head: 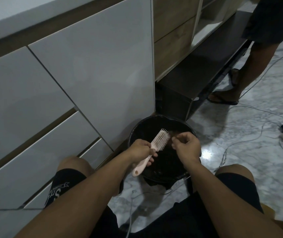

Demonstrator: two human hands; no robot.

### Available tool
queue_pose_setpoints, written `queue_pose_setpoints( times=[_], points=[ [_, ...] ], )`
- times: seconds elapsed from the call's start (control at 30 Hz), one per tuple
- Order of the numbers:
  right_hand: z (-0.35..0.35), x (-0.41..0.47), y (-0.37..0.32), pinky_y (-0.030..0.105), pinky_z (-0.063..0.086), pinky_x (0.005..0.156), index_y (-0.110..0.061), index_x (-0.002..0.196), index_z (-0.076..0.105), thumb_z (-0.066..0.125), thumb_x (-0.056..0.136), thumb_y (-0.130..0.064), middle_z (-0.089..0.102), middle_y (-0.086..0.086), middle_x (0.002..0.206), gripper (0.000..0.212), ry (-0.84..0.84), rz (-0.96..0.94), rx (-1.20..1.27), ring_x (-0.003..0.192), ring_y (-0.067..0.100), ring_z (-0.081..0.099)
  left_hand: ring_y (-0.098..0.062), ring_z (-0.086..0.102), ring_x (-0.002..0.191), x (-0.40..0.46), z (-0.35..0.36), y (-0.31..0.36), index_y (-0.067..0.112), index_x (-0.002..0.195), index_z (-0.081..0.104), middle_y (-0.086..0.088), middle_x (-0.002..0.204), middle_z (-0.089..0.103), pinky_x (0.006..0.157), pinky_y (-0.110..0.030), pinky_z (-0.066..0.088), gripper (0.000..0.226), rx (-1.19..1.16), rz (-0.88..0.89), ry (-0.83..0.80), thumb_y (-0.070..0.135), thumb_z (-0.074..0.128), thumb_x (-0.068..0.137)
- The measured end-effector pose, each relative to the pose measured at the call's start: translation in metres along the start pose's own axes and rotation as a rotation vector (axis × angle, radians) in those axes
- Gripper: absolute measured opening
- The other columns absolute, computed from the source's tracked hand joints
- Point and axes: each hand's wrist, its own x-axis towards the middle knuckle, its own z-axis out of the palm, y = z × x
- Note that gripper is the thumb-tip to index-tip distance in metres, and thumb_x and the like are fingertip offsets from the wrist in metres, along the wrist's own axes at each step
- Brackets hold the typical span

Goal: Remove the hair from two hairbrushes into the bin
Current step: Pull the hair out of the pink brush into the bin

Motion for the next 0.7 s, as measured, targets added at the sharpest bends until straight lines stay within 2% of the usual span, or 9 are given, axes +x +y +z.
queue_pose_setpoints(
  times=[0.07, 0.17, 0.2, 0.27, 0.37, 0.53, 0.7],
  points=[
    [-0.003, 0.000, 0.000, 0.032, 0.057, 0.073, -0.021, 0.084, 0.063, 0.071, 0.081, -0.008, 0.071, 0.002, 0.082, 0.015, -0.042, -0.095, -0.086, 0.078, 0.021, 0.070, -0.013, 0.061, 0.059, 0.002, -0.003, -0.001, -0.002, 0.108, 0.063, -0.013, 0.090, 0.068, 0.048, -0.024, 0.050, 0.018, -0.057, -0.033, -0.005, 0.005, 0.053, 0.095],
    [0.001, -0.007, 0.000, 0.028, 0.055, 0.085, -0.026, 0.104, 0.069, 0.075, 0.078, -0.010, 0.071, -0.003, 0.098, 0.031, -0.309, -0.244, -0.099, 0.090, 0.011, 0.069, -0.014, 0.061, 0.054, 0.000, -0.005, 0.003, -0.007, 0.103, 0.060, -0.015, 0.086, 0.067, 0.045, -0.022, 0.052, 0.017, -0.137, -0.069, -0.039, 0.003, 0.046, 0.098],
    [0.004, -0.010, 0.001, 0.028, 0.054, 0.087, -0.026, 0.107, 0.071, 0.077, 0.077, -0.014, 0.071, -0.002, 0.101, 0.033, -0.350, -0.284, -0.145, 0.093, 0.010, 0.068, -0.014, 0.060, 0.054, -0.001, -0.006, 0.005, -0.006, 0.101, 0.060, -0.014, 0.085, 0.066, 0.044, -0.022, 0.051, 0.018, -0.153, -0.077, -0.055, 0.002, 0.044, 0.099],
    [0.009, -0.012, 0.000, 0.030, 0.055, 0.087, -0.022, 0.103, 0.075, 0.080, 0.075, -0.016, 0.070, 0.000, 0.098, 0.029, -0.340, -0.327, -0.213, 0.090, 0.012, 0.069, -0.014, 0.056, 0.058, -0.002, -0.007, 0.008, -0.004, 0.098, 0.060, -0.015, 0.087, 0.065, 0.042, -0.020, 0.048, 0.020, -0.178, -0.099, -0.090, 0.001, 0.040, 0.099],
    [0.012, -0.013, -0.004, 0.030, 0.057, 0.083, -0.017, 0.095, 0.077, 0.076, 0.078, -0.009, 0.070, -0.001, 0.093, 0.019, -0.273, -0.312, -0.207, 0.084, 0.009, 0.067, -0.014, 0.054, 0.058, -0.002, -0.013, 0.007, -0.006, 0.114, 0.053, -0.016, 0.091, 0.064, 0.043, -0.020, 0.045, 0.022, -0.243, -0.145, -0.130, 0.002, 0.040, 0.098],
    [0.011, -0.009, -0.001, 0.040, 0.059, 0.076, -0.026, 0.083, 0.069, 0.068, 0.086, -0.013, 0.070, -0.006, 0.079, 0.013, -0.115, -0.155, -0.093, 0.073, 0.014, 0.068, -0.012, 0.054, 0.053, 0.000, -0.020, 0.002, -0.007, 0.130, 0.046, -0.016, 0.091, 0.065, 0.042, -0.021, 0.044, 0.034, -0.244, -0.170, -0.172, 0.004, 0.037, 0.099],
    [0.005, -0.004, 0.003, 0.038, 0.058, 0.071, -0.031, 0.088, 0.057, 0.064, 0.088, -0.009, 0.066, -0.001, 0.085, 0.023, -0.176, -0.174, -0.145, 0.076, 0.019, 0.066, -0.012, 0.053, 0.053, 0.002, -0.020, 0.000, -0.007, 0.129, 0.045, -0.016, 0.091, 0.065, 0.041, -0.021, 0.043, 0.033, -0.249, -0.163, -0.170, 0.004, 0.037, 0.099]
  ],
)
